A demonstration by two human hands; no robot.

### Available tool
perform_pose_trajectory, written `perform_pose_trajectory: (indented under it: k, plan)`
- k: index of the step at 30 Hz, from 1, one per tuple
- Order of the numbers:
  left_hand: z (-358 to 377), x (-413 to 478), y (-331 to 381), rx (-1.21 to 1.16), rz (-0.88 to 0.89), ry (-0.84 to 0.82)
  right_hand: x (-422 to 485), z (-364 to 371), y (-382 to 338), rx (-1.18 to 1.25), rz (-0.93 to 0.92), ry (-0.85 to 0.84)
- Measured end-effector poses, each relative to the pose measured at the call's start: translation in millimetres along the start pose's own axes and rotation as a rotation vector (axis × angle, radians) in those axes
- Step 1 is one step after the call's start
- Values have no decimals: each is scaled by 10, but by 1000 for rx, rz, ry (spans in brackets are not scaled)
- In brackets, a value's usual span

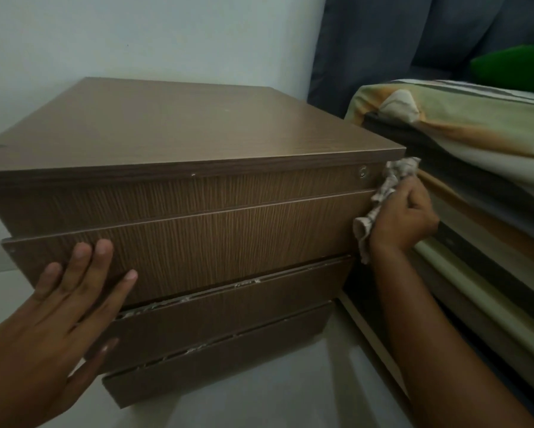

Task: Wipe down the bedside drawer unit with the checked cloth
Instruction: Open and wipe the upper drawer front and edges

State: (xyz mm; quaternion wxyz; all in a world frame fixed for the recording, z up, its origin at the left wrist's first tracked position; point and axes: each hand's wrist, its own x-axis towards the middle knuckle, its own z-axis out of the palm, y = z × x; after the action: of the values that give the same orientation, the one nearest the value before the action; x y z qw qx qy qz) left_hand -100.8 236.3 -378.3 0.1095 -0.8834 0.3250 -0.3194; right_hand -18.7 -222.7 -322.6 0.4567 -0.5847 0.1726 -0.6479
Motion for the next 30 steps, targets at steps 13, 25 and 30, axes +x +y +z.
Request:
perform_pose_trajectory:
  k: [13, 25, 30]
  plan:
    - [-262, 19, -7, -6, 40, 1, -1372, 342, -1550, 359, -798, -316]
    - [27, 109, 227, -35, -213, 173, -1471, 623, -1651, 200, -801, -374]
    - [79, 114, 250, -86, -237, 249, -1047, 511, -1259, 116, -754, -256]
